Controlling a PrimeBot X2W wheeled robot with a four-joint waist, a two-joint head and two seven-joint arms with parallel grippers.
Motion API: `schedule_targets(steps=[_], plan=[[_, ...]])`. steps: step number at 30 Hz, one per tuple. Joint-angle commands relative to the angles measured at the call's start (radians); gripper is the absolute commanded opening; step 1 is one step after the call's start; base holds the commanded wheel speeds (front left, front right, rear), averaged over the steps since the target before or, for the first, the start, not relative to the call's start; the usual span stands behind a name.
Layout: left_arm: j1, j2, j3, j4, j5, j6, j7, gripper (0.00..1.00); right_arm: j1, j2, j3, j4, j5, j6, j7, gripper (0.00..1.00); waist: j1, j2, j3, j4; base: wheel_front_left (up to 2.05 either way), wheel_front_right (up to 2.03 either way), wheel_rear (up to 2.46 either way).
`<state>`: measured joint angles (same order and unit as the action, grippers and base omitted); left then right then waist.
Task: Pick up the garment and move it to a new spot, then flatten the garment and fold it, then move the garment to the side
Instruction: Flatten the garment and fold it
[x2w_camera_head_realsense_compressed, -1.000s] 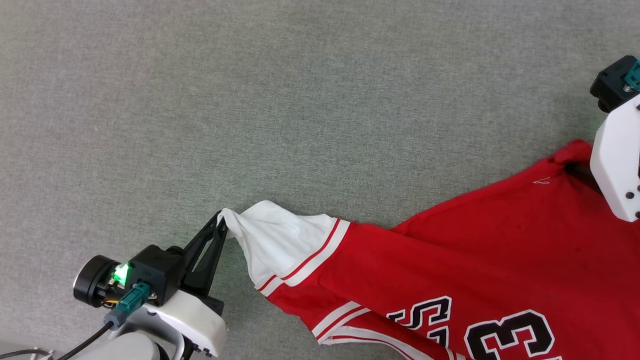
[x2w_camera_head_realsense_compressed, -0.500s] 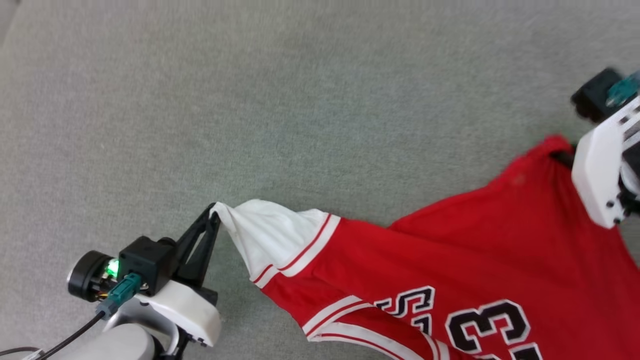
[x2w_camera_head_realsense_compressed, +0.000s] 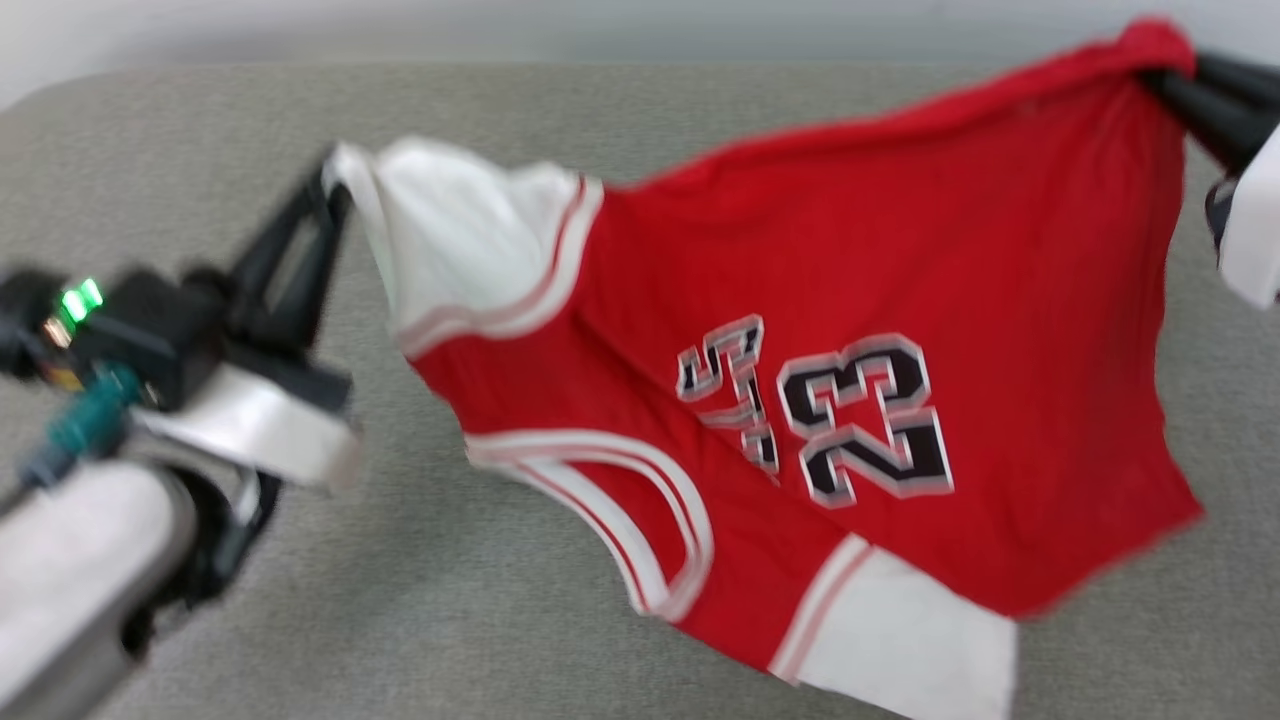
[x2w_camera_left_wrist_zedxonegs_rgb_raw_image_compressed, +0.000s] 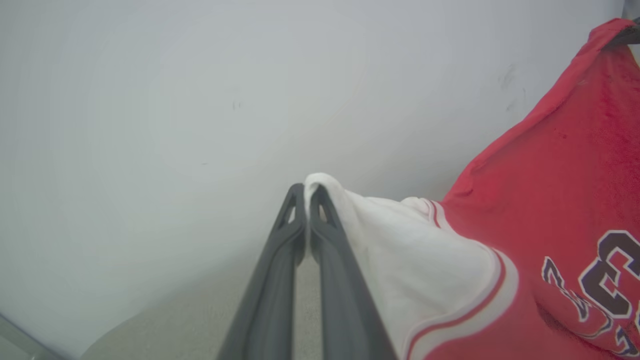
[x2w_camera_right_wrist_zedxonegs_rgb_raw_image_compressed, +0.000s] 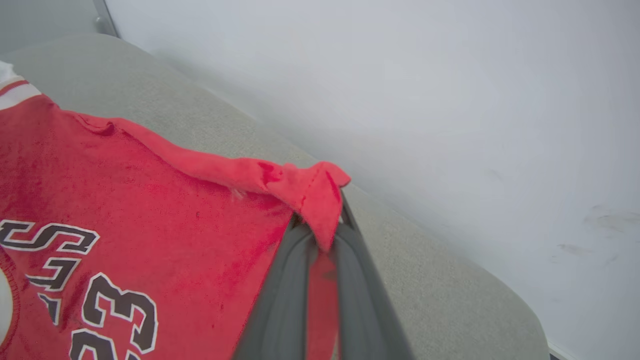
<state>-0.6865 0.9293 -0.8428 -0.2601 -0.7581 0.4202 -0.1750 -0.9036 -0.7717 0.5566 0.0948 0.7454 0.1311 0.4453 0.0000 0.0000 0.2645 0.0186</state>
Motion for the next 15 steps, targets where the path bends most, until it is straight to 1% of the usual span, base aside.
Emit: schedule_targets(steps=[1,6,11,15], plan=[[-0.034,0.003,0.007,0.005,0.014,-0.008,0.009,0.00,-0.019,0.018,-0.010,-0.003,-0.014,-0.001,-0.007,0.00,0.0000,0.0000,-0.001,-0.017,0.00,0.00,0.00],[-0.221,-0.017,0.051,0.064,0.052,-0.040,0.069,0.00,-0.100,0.092,-0.074,-0.010,-0.091,-0.001,-0.020,0.00,0.0000,0.0000,0.044,-0.059,0.00,0.00,0.00],[-0.436,-0.078,0.069,0.149,0.098,-0.095,0.123,0.00,-0.231,0.170,-0.136,0.020,-0.174,-0.001,-0.019,0.00,0.0000,0.0000,0.111,-0.088,0.00,0.00,0.00],[-0.631,-0.149,0.072,0.259,0.141,-0.154,0.154,0.00,-0.354,0.226,-0.184,0.094,-0.243,-0.001,-0.034,0.00,0.0000,0.0000,0.172,-0.098,0.00,0.00,0.00]])
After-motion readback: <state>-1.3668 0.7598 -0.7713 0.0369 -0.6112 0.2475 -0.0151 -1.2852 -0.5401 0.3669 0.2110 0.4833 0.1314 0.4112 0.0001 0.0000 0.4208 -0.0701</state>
